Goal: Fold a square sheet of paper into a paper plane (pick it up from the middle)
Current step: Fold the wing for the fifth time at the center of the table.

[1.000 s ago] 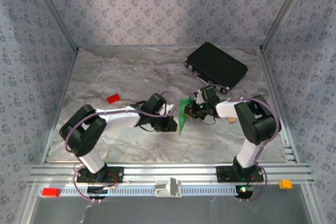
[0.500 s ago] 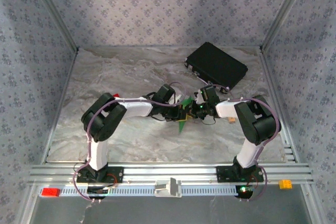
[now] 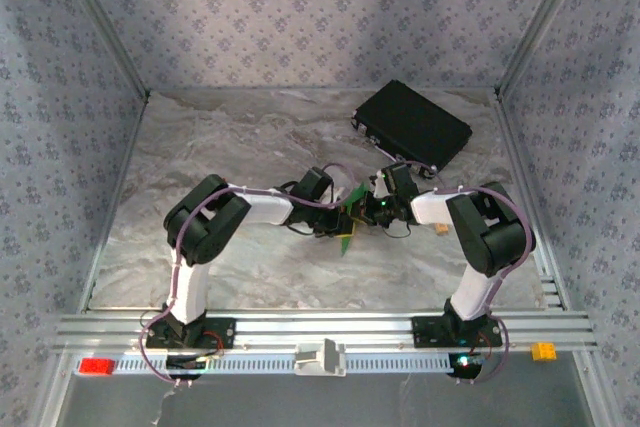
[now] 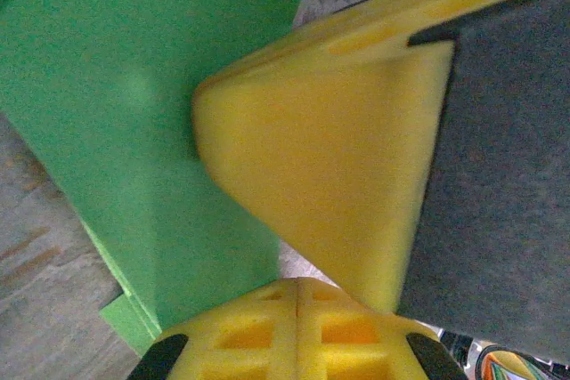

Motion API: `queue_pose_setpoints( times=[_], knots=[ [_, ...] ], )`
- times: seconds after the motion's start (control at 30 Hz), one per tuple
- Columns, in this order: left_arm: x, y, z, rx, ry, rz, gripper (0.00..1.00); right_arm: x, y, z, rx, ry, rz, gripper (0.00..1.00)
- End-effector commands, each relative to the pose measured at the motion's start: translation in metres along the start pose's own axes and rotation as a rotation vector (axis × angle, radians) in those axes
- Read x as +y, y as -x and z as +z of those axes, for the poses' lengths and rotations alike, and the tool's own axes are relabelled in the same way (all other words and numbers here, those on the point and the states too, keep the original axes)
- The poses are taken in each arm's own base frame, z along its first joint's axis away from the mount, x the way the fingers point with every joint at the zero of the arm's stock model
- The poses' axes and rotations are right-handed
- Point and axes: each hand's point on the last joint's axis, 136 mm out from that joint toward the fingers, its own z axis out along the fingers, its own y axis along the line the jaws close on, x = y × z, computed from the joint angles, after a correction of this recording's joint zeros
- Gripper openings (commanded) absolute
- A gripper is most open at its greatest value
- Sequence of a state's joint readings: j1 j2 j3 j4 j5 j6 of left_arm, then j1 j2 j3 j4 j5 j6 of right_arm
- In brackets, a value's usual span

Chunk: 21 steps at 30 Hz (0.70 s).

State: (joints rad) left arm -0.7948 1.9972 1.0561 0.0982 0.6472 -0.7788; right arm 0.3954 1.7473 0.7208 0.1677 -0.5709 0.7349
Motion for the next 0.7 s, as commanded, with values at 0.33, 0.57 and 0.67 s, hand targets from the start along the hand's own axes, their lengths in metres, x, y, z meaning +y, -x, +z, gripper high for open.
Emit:
queue_pose_setpoints(
  times=[0.33, 0.57, 0.67],
  knots=[
    [0.034, -0.067, -0.006, 0.16, 0.203, 0.024, 0.02, -0.056, -0.024, 0.003, 0.044, -0.214, 0.078, 0.08],
    [0.03, -0.088, -0.011, 0.204, 0.194, 0.061, 0.02, -0.055, -0.024, 0.002, 0.044, -0.212, 0.075, 0.08],
    [0.039, -0.098, -0.016, 0.216, 0.231, 0.058, 0.02, -0.055, -0.025, 0.002, 0.045, -0.211, 0.074, 0.08]
  ],
)
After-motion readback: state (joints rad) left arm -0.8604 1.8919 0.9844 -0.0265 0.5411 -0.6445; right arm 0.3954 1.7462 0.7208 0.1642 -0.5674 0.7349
